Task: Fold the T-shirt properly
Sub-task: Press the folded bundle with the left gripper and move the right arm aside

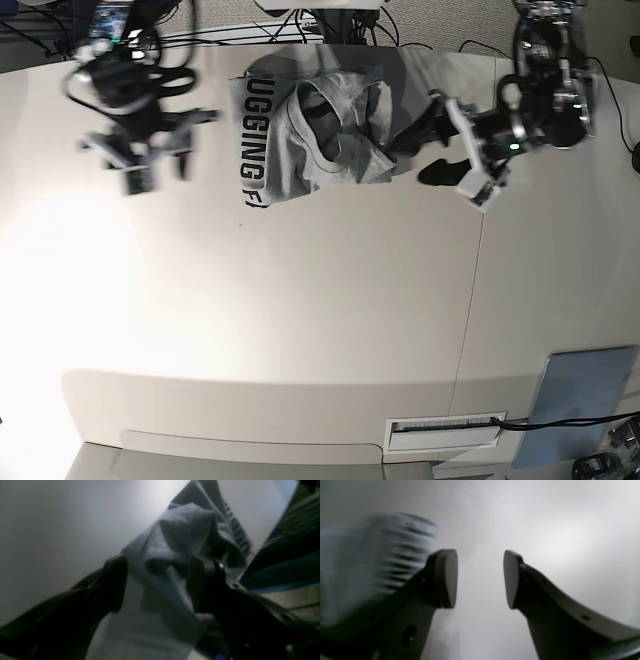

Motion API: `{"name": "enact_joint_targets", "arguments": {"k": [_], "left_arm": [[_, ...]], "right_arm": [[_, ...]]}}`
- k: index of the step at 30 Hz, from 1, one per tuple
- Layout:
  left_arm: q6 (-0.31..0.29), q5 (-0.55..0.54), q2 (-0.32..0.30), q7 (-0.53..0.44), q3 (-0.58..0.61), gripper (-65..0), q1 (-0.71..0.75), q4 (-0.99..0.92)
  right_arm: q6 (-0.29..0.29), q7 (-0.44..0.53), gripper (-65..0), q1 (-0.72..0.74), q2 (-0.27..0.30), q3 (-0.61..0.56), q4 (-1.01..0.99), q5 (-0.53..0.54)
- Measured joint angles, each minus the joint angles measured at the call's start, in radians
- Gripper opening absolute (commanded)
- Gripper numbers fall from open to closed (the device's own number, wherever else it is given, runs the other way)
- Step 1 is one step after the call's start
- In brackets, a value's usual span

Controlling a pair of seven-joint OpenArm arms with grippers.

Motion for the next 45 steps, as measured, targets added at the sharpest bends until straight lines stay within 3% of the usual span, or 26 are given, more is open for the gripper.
{"name": "enact_joint_targets", "arguments": {"k": [7, 11, 13, 15, 18, 20, 25, 27, 29, 33, 36, 39, 43, 45], "left_arm": [[0.094, 0.188, 0.037, -0.062, 0.225, -27.7, -0.024, -0.001], [0.189, 0.314, 0.045, -0.113, 0.314, -27.7, -0.056, -0.001], [0.200, 0.356, 0.044, -0.116, 0.341, -28.7, -0.056, -0.001], [0.199, 0.358, 0.042, -0.115, 0.359, -35.7, -0.055, -0.001], [0.202, 0.358, 0.043, -0.137, 0.359, -56.5, -0.056, -0.001], [0.216, 0.354, 0.043, -0.156, 0.331, -62.9, -0.056, -0.001], [0.292, 0.409, 0.045, -0.192, 0.151, -62.8, -0.056, -0.001], [0.289, 0.417, 0.043, -0.189, 0.099, -60.7, -0.056, -0.001], [0.289, 0.419, 0.043, -0.159, 0.080, -53.0, -0.056, -0.001], [0.271, 0.417, 0.045, -0.098, 0.081, -31.3, -0.056, -0.001], [0.274, 0.412, 0.041, -0.065, 0.080, -27.4, -0.056, -0.001], [0.273, 0.282, 0.025, -0.021, 0.042, -27.4, -0.044, -0.001], [0.172, 0.075, 0.017, 0.066, -0.080, -27.4, 0.018, 0.006], [0.142, 0.028, 0.016, 0.100, -0.111, -27.4, 0.072, 0.005]], "right_arm": [[-0.015, -0.004, -35.8, -0.037, 0.039, 0.215, 0.000, 0.063], [-0.017, -0.014, -35.8, -0.037, 0.039, 0.248, 0.000, 0.082], [-0.016, -0.015, -35.8, -0.037, 0.039, 0.248, 0.000, 0.084], [-0.016, -0.014, -35.8, -0.037, 0.039, 0.248, 0.000, 0.086], [-0.016, -0.014, -35.8, -0.037, 0.039, 0.248, 0.000, 0.085], [-0.016, -0.014, -35.8, -0.037, 0.039, 0.248, 0.000, 0.086], [-0.016, -0.015, -35.8, -0.037, 0.039, 0.248, 0.000, 0.086], [-0.016, -0.014, -35.8, -0.037, 0.039, 0.248, 0.000, 0.096], [-0.016, -0.015, -35.8, -0.037, 0.039, 0.248, 0.000, 0.129], [0.000, -0.018, -35.8, -0.037, 0.039, 0.248, 0.000, 0.135], [0.003, -0.023, -35.8, -0.037, 0.039, 0.248, 0.000, 0.135], [0.003, -0.023, -35.8, -0.037, 0.039, 0.248, 0.000, 0.135], [0.003, -0.025, -35.8, -0.037, 0.042, 0.248, 0.000, 0.135], [0.005, -0.026, -35.8, -0.037, 0.055, 0.248, 0.000, 0.135]]}}
